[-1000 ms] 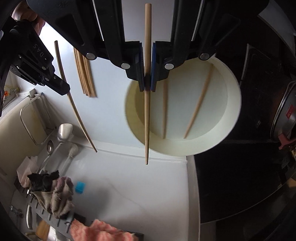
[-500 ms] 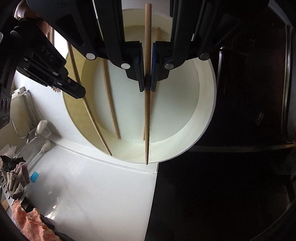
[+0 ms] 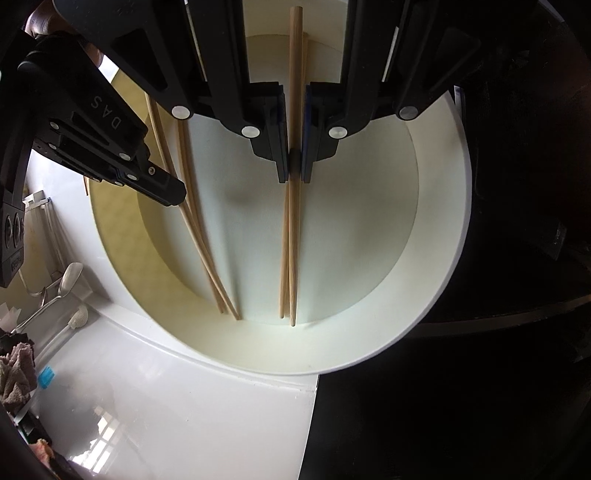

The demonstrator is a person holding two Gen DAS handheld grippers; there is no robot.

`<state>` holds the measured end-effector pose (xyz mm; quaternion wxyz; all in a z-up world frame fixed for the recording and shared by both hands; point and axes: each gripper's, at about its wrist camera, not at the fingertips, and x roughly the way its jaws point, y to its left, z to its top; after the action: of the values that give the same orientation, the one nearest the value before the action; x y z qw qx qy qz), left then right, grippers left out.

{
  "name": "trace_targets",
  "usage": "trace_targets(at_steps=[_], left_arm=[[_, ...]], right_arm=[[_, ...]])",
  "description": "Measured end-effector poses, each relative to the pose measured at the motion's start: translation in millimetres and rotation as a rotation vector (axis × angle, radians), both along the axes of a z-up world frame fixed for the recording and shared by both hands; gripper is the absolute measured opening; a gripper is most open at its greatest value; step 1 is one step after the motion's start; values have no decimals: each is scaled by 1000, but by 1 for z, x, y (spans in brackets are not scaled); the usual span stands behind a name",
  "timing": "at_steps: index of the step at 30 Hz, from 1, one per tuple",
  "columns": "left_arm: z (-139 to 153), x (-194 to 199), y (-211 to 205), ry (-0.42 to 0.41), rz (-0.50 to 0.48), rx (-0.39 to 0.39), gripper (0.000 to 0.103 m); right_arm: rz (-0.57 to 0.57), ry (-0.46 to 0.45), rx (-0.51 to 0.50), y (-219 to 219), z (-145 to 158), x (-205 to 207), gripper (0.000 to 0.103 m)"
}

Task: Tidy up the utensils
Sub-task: 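Lift both held chopsticks and carry them over the white basin, then lower the chopsticks into the basin and open both grippers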

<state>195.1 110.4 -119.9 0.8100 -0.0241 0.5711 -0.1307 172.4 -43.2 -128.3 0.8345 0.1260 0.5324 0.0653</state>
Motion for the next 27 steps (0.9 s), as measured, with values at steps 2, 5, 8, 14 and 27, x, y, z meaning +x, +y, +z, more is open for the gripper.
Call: trace_targets(at_steps=[2,5,8,14,27], left_arm=[[-4,3,-2,11,2,6,8],[-9,4,-1,18,3,24,8],[-12,5,2,30,3,34,8],[-10,2,9,22,18,32,38],[34,-16,24,-110,57,76,78]], right_arm=[[0,11,4,1,-4,2,6],[-2,17,6,1,-6,2,6],[-8,21,7,-1,-10,3,6],[-15,-1,-7,-4,-7,-1,16],[-31,-77,-24,-17,24,-24,35]])
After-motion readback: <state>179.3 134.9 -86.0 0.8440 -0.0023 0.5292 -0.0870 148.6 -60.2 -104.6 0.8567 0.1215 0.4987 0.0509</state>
